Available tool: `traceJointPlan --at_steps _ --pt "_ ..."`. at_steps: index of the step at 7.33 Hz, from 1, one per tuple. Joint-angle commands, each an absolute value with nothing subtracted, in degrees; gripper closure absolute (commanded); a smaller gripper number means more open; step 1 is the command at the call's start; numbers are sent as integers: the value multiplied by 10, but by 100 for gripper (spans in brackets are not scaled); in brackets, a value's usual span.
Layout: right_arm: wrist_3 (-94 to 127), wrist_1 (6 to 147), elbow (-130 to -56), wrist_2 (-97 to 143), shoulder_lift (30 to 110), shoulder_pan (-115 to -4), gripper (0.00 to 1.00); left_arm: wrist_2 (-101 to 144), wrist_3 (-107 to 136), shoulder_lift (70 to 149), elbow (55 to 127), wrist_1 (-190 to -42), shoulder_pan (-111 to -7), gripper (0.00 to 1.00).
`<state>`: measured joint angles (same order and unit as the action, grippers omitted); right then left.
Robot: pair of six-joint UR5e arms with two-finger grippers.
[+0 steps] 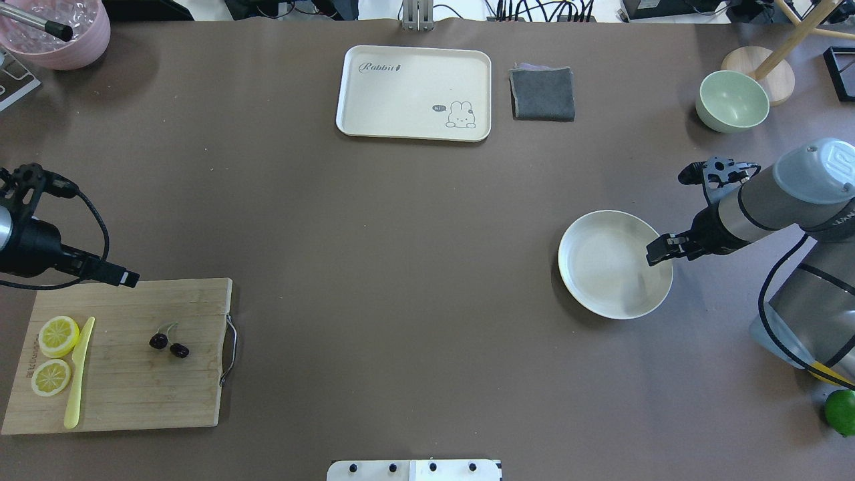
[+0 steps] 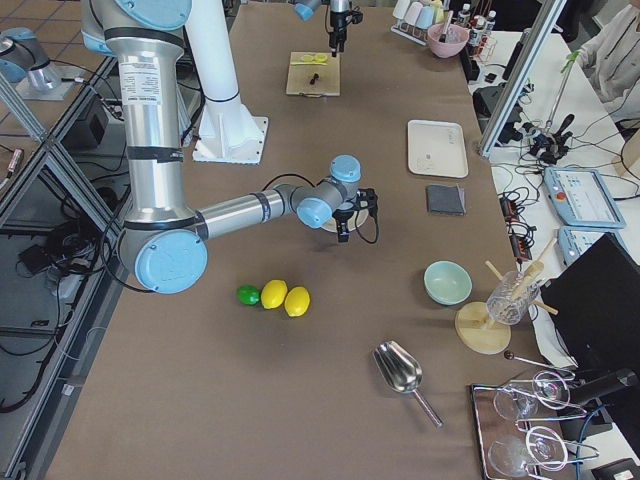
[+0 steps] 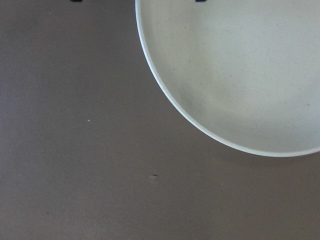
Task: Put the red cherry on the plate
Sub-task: 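Drag white plate toward table center with right gripper while left grasps cherries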
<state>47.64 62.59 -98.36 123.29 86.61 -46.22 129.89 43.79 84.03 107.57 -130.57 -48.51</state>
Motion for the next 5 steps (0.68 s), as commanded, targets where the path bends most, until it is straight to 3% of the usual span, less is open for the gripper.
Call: traceJointPlan --at_steps 1,5 --pt "487 626 -979 1237 860 -457 100 1264 499 841 1092 -1307 -433 5" --pt "595 622 -987 1267 790 -446 100 1251 507 828 1089 -1306 -396 19"
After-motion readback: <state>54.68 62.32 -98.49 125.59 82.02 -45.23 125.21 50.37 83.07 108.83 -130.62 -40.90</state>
